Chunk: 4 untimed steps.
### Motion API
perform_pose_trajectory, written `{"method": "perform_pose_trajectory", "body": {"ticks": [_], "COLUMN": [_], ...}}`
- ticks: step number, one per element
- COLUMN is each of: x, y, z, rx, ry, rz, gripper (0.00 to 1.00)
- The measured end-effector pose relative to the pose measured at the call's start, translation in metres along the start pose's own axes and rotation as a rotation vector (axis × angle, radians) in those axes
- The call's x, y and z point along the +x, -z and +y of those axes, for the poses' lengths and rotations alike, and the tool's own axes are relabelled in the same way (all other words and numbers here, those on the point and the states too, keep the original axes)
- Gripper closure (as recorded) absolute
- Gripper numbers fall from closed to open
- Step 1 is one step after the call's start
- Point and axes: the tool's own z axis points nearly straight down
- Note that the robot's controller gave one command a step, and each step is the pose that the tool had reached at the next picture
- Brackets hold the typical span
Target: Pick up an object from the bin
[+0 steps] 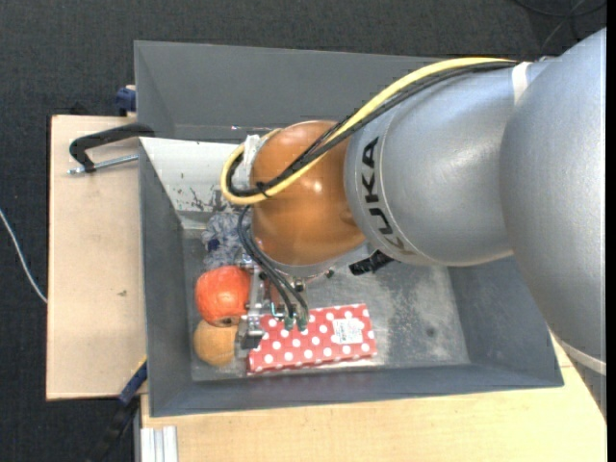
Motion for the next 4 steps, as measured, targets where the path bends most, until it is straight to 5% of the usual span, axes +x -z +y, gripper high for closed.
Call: {"method": "perform_pose_trajectory", "body": {"ticks": [1,2,3,4], "x": [-0.002,-0.007,-0.007,-0.009], "y": [0.003,-0.090,-0.090,0.087], "z": [-0.001,-0.004,-0.004,-0.003], "rx": [-0.001,0.008,0.008,-0.003], "ry": [-0.002,0.321,0.321,0.322], "rz": [-0.006,-0.008,-0.008,-0.019], "gripper": [0.00,1.00,1.00,1.00]}}
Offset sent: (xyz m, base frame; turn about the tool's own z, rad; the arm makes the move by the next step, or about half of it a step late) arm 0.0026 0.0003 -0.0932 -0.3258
